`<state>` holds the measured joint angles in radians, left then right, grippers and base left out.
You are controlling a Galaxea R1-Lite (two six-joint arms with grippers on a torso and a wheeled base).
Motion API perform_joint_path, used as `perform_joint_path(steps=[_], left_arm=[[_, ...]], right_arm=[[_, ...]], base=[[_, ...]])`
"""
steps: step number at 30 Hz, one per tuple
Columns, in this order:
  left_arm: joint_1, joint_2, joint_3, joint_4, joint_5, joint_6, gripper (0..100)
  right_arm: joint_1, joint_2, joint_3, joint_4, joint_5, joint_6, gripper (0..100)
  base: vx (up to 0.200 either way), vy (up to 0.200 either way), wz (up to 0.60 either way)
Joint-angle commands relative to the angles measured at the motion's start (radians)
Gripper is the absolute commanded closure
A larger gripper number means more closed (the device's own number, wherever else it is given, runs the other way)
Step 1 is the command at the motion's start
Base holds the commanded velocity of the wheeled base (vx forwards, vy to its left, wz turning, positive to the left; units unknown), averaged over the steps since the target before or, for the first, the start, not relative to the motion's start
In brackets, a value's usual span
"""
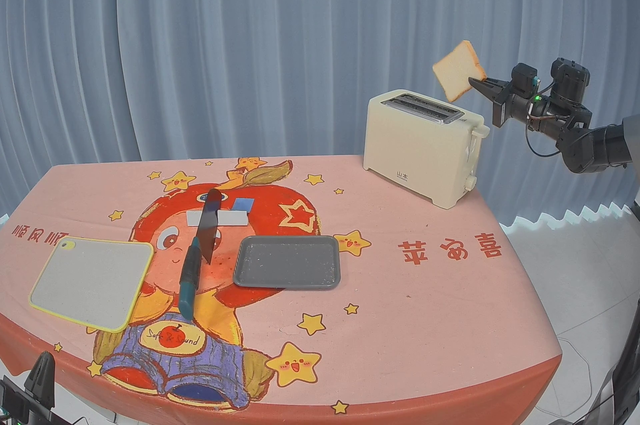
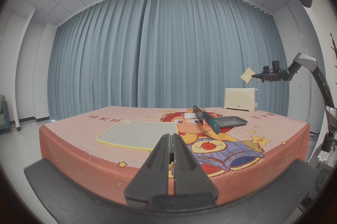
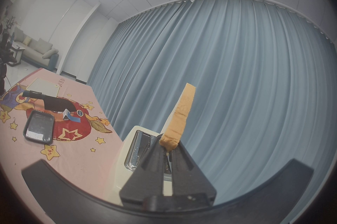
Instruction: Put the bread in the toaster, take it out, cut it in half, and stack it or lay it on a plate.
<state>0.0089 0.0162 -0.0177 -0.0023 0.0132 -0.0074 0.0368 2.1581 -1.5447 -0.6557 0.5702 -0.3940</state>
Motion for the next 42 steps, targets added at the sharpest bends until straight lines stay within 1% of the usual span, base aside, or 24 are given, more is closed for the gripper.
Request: perform_joint_path(steps=[1, 4, 6, 14, 18, 23, 27, 42], left_arm=[[0.0, -0.016, 0.018, -0.001, -0.001, 0.0, 100], [0.0, -0.016, 0.018, -0.001, 0.001, 0.0, 100], [0.0, -0.016, 0.018, -0.001, 0.001, 0.0, 100], [0.0, -0.016, 0.018, -0.001, 0.001, 0.0, 100], [0.0, -0.016, 0.018, -0.001, 0.001, 0.0, 100], [-0.001, -0.016, 0.018, -0.001, 0.001, 0.0, 100], [0.0, -0.016, 0.018, -0.001, 0.001, 0.0, 100], [0.0, -0.016, 0.018, -0.001, 0.001, 0.0, 100]], right_arm=[[0.008, 0.014, 0.0, -0.001, 0.0, -0.011, 100], [0.009, 0.019, -0.008, 0.007, 0.0, -0.039, 100], [0.011, 0.025, -0.008, 0.008, 0.0, -0.046, 100], [0.021, 0.066, -0.012, -0.002, 0.0, -0.048, 100], [0.038, 0.075, -0.009, -0.007, 0.0, -0.048, 100], [0.04, 0.078, -0.012, -0.005, 0.0, -0.049, 100], [0.034, 0.091, -0.014, -0.005, 0.0, -0.06, 100], [0.041, 0.128, -0.028, -0.005, -0.001, -0.062, 100]], base=[[0.0, 0.0, 0.0], [0.0, 0.0, 0.0], [0.0, 0.0, 0.0], [0.0, 0.0, 0.0], [0.0, 0.0, 0.0], [0.0, 0.0, 0.0], [0.0, 0.0, 0.0], [0.0, 0.0, 0.0]])
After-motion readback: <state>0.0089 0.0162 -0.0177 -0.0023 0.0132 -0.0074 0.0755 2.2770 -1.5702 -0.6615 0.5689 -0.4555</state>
